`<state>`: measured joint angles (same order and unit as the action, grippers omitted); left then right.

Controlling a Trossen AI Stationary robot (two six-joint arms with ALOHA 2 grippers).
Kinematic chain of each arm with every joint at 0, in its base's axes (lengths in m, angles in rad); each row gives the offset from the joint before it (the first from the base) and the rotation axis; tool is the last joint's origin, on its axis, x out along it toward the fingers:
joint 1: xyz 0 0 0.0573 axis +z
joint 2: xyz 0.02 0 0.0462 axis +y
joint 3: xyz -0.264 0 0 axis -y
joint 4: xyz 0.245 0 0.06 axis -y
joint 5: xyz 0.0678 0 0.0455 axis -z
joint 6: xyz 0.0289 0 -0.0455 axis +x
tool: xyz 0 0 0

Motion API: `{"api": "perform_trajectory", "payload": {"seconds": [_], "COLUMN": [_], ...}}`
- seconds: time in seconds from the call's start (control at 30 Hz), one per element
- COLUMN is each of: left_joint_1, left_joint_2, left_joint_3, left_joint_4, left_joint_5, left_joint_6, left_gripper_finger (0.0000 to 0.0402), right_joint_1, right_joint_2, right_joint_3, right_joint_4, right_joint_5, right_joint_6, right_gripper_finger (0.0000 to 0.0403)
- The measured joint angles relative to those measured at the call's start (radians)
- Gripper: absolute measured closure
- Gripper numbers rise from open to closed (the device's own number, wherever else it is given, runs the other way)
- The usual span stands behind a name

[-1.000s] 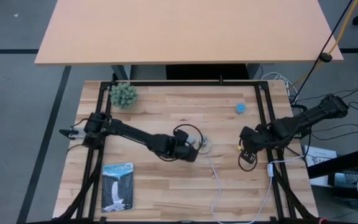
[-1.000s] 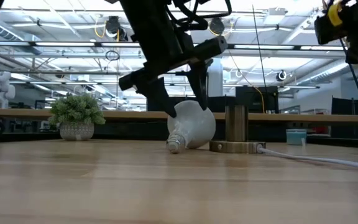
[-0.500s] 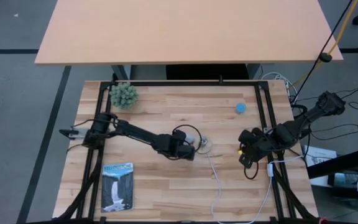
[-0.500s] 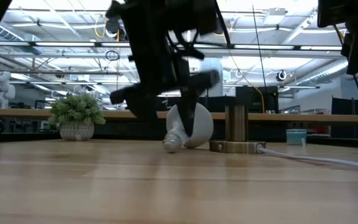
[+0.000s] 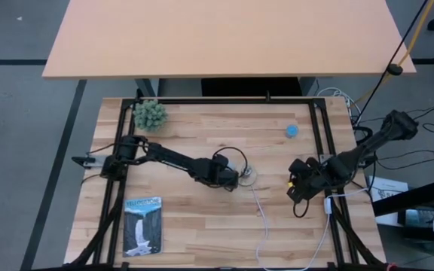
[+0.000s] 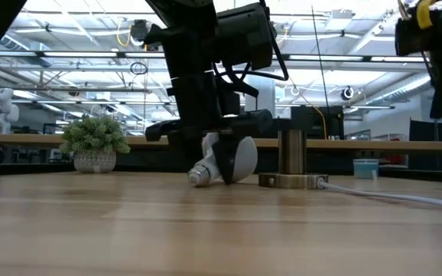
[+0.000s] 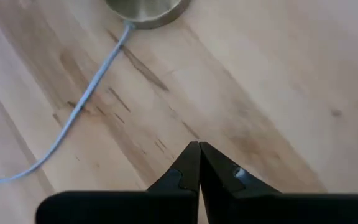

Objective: Screw lightbulb
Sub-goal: Insert the white lightbulb into the lamp

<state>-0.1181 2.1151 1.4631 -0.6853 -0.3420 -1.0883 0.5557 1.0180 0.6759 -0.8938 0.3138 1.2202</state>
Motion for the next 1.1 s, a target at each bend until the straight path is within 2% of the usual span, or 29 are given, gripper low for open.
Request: {"api": "perform_trajectory", "payload": {"seconds": [0.07,0.23,0.37,0.53,0.67,0.77,0.87,0.93,1.0,1.1], "left_joint_1": [0.000,-0.009,-0.034,-0.094,-0.136,-0.142,-0.111,-0.071,-0.009,0.125], "left_joint_2": [0.000,0.000,-0.014,-0.100,-0.144,-0.184,-0.221,-0.258,-0.312,-0.393], "left_joint_3": [0.000,0.000,-0.005,-0.002,-0.014,-0.071,-0.197,-0.299,-0.405,-0.558], "left_joint_4": [0.003,0.011,0.019,0.069,0.100,0.151,0.256,0.351,0.473,0.722], "left_joint_5": [0.001,-0.005,-0.060,-0.250,-0.422,-0.466,-0.443,-0.391,-0.321,-0.142], "left_joint_6": [0.031,0.077,0.114,0.193,0.259,0.287,0.287,0.299,0.357,0.517], "left_gripper_finger": [0.0253,0.0253,0.0253,0.0253,0.0253,0.0253,0.0253,0.0253,0.0253,0.0253], "right_joint_1": [0.012,0.030,0.038,0.044,0.059,0.066,0.068,0.068,0.068,0.068], "right_joint_2": [0.000,0.000,0.009,0.048,0.083,0.097,0.106,0.108,0.108,0.108], "right_joint_3": [-0.052,-0.196,-0.319,-0.419,-0.445,-0.445,-0.445,-0.445,-0.444,-0.444], "right_joint_4": [0.074,0.387,0.705,0.947,0.990,0.996,0.996,0.996,0.997,0.998], "right_joint_5": [-0.001,0.045,0.107,0.123,0.196,0.234,0.235,0.234,0.235,0.237], "right_joint_6": [0.010,0.018,-0.019,-0.079,-0.080,-0.080,-0.080,-0.081,-0.084,-0.110], "right_gripper_finger": [0.0403,0.0403,0.0403,0.0403,0.0403,0.0403,0.0403,0.0403,0.0403,0.0403]}}
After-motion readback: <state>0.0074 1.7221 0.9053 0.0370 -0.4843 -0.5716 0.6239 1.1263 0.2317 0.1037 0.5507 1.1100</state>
